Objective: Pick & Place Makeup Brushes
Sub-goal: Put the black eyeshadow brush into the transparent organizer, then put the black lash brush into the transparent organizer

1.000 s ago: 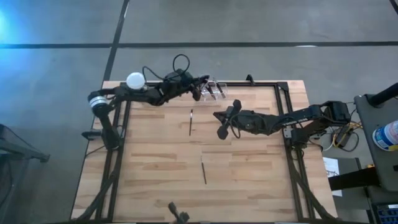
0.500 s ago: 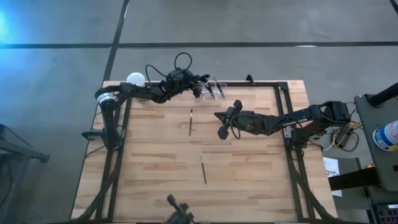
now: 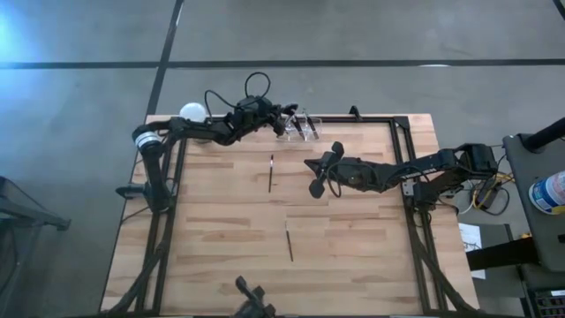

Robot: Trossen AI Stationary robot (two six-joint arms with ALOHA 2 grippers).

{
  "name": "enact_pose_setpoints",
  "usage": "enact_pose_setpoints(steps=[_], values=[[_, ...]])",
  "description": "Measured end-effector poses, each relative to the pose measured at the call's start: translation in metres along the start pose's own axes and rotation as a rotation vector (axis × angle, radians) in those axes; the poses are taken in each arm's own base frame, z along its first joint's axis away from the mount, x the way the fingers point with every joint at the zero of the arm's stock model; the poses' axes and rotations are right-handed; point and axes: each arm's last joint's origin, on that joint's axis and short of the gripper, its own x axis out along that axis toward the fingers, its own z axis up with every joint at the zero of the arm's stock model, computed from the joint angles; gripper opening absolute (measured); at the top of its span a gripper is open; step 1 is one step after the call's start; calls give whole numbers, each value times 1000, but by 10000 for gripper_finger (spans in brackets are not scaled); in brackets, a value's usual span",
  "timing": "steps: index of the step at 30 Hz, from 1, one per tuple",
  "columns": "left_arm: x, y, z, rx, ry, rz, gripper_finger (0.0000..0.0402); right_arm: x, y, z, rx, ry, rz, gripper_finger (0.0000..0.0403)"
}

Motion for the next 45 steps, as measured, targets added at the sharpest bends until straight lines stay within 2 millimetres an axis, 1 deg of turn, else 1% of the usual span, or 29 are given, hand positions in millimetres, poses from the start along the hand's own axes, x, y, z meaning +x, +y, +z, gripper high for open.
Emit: enact_pose_setpoints(steps=[2, 5, 12, 15, 19, 23, 26, 29, 31, 34, 36, 38, 40, 42, 45], values=[[-2, 0, 1, -8, 11, -2, 78, 0, 0, 0, 0, -1, 0, 8], [-3, 1, 2, -15, 28, -6, 94, 0, 0, 0, 1, -2, 1, 8], [-10, 1, 10, -34, 43, -3, 98, 0, 0, 0, 10, -2, 1, 8], [-16, 2, 16, -26, 59, -2, 99, 0, 0, 0, 12, -1, 1, 8], [-32, -3, 27, 22, 91, -52, 88, 0, 0, -3, 14, 20, -1, 8], [-56, -19, 31, 47, 135, -112, 63, -1, 0, -8, 20, 48, 0, 8], [-78, -37, 21, 62, 162, -190, 36, -4, 2, -15, 14, 66, 10, 8], [-101, -58, 4, 60, 206, -271, 9, -8, 3, -25, 33, 74, 14, 8], [-115, -71, -8, 35, 235, -312, 3, -12, 4, -34, 52, 79, 6, 8], [-132, -86, -29, -14, 291, -299, 2, -19, 5, -47, 77, 79, 1, 8], [-139, -91, -41, -50, 324, -246, 1, -23, 6, -54, 92, 89, -5, 8], [-140, -93, -49, -100, 337, -185, 1, -27, 8, -60, 98, 96, -13, 8], [-137, -91, -54, -159, 352, -127, 4, -31, 11, -63, 107, 99, -15, 8], [-130, -88, -56, -199, 373, -84, 10, -34, 13, -66, 104, 100, -19, 8], [-115, -84, -59, -191, 428, -27, 29, -37, 18, -67, 100, 86, -17, 8]])
